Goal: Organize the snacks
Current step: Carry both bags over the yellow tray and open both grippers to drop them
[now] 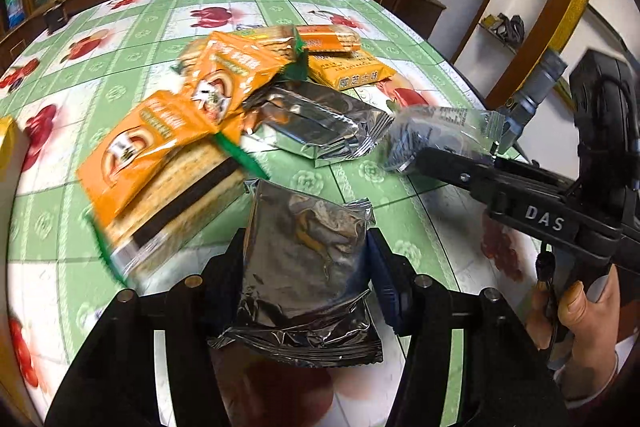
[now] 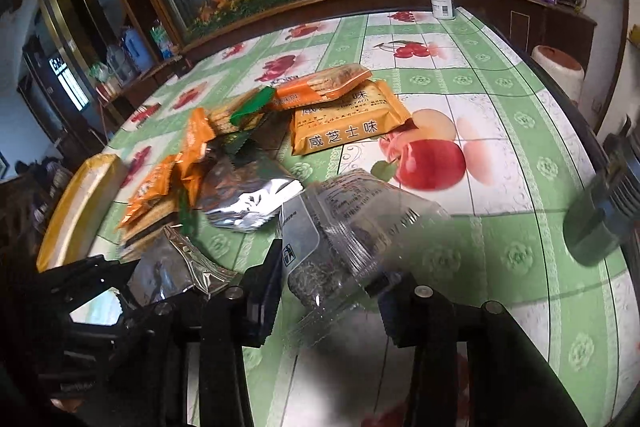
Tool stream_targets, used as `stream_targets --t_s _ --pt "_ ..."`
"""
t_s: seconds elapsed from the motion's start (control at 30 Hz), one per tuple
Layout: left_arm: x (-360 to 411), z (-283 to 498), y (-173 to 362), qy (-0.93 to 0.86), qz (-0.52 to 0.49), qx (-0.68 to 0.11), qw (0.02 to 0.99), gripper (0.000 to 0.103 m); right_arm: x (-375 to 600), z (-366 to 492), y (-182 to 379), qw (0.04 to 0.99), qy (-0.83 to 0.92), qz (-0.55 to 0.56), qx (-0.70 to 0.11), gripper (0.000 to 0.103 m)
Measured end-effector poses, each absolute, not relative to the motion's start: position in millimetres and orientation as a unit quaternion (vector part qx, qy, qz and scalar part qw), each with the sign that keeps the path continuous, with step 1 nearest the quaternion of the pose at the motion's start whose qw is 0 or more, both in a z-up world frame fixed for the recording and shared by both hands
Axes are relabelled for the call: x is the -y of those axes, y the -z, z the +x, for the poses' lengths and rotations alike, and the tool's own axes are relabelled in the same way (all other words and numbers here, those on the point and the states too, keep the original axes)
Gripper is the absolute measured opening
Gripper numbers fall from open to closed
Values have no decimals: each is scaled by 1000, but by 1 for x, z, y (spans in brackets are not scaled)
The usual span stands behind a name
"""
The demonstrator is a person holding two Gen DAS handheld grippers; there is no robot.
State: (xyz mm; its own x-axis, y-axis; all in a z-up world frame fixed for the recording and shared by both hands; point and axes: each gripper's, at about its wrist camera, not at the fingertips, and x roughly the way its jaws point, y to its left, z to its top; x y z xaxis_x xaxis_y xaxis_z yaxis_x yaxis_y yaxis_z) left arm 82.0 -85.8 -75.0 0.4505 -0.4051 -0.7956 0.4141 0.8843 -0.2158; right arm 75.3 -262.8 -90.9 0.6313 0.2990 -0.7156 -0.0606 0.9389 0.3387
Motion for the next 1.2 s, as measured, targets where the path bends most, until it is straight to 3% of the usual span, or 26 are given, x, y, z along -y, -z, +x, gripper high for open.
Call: stream_targets --t_s 0.4,1.2 --pt "5 39 47 204 -75 -441 871 55 252 16 70 887 -171 192 -384 37" --pt "-149 -2 28 46 -143 -374 915 56 95 32 13 852 -360 157 -346 36"
